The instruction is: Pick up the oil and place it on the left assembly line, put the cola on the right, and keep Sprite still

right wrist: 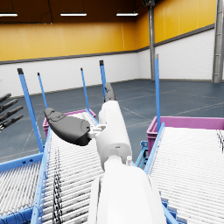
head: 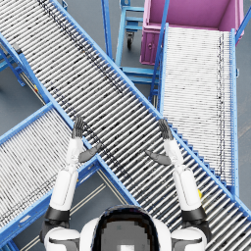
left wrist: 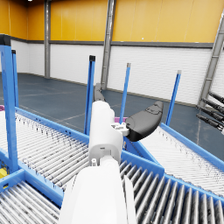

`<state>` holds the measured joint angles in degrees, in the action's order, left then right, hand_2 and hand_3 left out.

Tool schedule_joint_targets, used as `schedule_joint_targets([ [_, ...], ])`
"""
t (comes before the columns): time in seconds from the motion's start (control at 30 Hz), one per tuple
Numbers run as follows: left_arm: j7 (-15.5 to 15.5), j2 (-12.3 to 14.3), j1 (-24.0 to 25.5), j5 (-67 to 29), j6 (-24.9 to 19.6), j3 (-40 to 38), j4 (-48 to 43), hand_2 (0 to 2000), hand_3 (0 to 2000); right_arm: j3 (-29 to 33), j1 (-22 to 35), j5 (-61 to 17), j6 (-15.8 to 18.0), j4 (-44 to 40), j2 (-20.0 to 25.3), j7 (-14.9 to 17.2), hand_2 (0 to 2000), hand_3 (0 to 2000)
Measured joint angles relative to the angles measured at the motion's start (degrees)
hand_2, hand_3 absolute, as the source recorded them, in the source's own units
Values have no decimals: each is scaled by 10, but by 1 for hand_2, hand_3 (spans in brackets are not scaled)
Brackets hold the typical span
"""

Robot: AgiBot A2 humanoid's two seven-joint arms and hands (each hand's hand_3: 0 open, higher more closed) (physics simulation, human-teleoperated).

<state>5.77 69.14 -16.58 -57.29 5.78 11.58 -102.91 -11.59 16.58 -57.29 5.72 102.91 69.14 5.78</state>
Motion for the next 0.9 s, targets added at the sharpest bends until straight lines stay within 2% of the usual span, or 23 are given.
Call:
schedule_joint_targets([
  [0.4,0,0,0,0,0,0,0,0,0,0,0,0,0,0,0,0,0,0],
  [0.47,-28,5,-2,0,-28,2,6,0,0,-4,3,0,-28,-7,6,-28,0,0],
  [0.57,-47,16,-13,0,-47,-10,-2,0,0,8,12,0,-46,3,16,-47,0,0],
  [0.9,-57,44,-60,0,-57,-92,-27,0,0,69,47,0,-57,47,45,-57,0,0],
])
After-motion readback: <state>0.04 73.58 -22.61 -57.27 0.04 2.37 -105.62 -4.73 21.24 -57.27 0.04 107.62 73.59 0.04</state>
